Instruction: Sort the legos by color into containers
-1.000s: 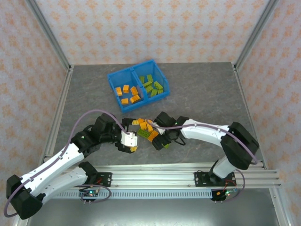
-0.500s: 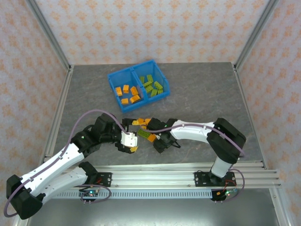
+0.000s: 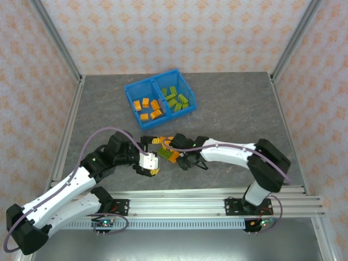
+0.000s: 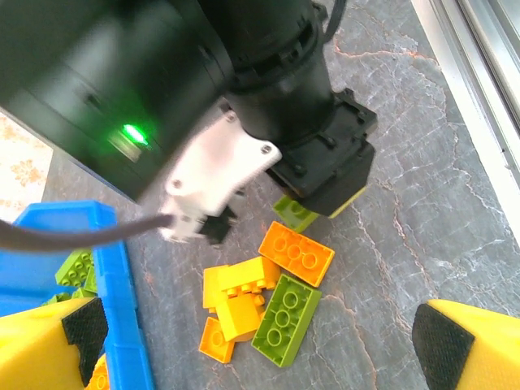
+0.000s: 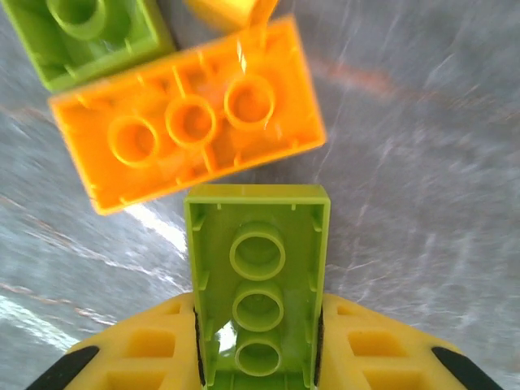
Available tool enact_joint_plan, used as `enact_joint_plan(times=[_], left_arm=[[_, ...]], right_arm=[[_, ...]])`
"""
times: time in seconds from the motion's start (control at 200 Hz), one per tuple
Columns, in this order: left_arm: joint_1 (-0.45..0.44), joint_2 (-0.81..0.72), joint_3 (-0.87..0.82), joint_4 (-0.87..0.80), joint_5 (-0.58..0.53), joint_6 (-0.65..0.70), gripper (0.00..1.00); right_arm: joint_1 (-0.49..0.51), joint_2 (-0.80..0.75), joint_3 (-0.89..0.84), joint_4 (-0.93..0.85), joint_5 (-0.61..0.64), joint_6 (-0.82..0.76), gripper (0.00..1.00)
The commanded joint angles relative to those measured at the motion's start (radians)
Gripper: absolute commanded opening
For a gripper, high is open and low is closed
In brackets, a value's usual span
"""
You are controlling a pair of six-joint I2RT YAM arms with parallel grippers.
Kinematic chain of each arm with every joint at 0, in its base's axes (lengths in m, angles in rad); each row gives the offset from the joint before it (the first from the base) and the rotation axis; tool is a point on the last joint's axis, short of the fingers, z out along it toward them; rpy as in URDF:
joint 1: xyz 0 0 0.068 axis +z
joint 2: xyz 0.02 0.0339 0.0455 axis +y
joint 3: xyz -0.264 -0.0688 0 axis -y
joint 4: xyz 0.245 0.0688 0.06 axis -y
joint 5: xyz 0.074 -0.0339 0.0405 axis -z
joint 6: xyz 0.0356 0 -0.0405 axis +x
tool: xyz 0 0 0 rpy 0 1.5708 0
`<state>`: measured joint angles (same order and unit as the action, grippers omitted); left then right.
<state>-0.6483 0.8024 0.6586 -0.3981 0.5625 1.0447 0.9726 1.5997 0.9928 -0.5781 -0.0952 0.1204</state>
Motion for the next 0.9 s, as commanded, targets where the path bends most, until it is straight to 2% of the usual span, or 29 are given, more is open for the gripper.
enact_joint_plan(times=[0.0, 0.1, 0.21, 0.29, 0.365, 0.51, 0.681, 0.756, 0.891], left_arm=[[-0.01, -0.02, -0.008, 0.044, -0.02, -0.034, 1.0], [-0.01, -0.028, -0.012, 0.087, -0.025, -0.084, 1.0], [-0.01, -0.023, -0.014, 0.162, -0.042, -0.176, 1.0], [-0.01, -0.008, -0.013, 0.232, -0.08, -0.274, 1.0], [-0.01, 0.009, -0.001, 0.284, -0.141, -0.376, 1.0], [-0.01, 0.038, 0.055, 0.301, -0.379, -0.547, 1.0], [-0.009, 0.031, 0.138, 0.252, -0.787, -0.757, 1.0], [-0.008, 0.025, 0.163, 0.218, -0.845, -0.789, 1.0], [-0.008, 0.036, 0.211, 0.156, -0.867, -0.838, 1.0]], right_arm=[[-0.019, -0.118, 0.02, 0.091, 0.098, 0.051, 0.23], [-0.074, -0.147, 0.074, 0.129, 0.105, 0.065, 0.22], [-0.179, -0.131, 0.137, 0.235, 0.029, 0.089, 0.22], [-0.252, -0.062, 0.227, 0.292, -0.007, 0.097, 0.22], [-0.304, 0.046, 0.346, 0.299, 0.014, 0.092, 0.22], [-0.371, 0.28, 0.598, 0.282, 0.112, 0.084, 0.24], [-0.393, 0.549, 0.907, 0.196, 0.173, 0.039, 0.23], [-0.393, 0.645, 1.019, 0.156, 0.197, 0.041, 0.24], [-0.396, 0.76, 1.141, 0.115, 0.226, 0.065, 0.29]])
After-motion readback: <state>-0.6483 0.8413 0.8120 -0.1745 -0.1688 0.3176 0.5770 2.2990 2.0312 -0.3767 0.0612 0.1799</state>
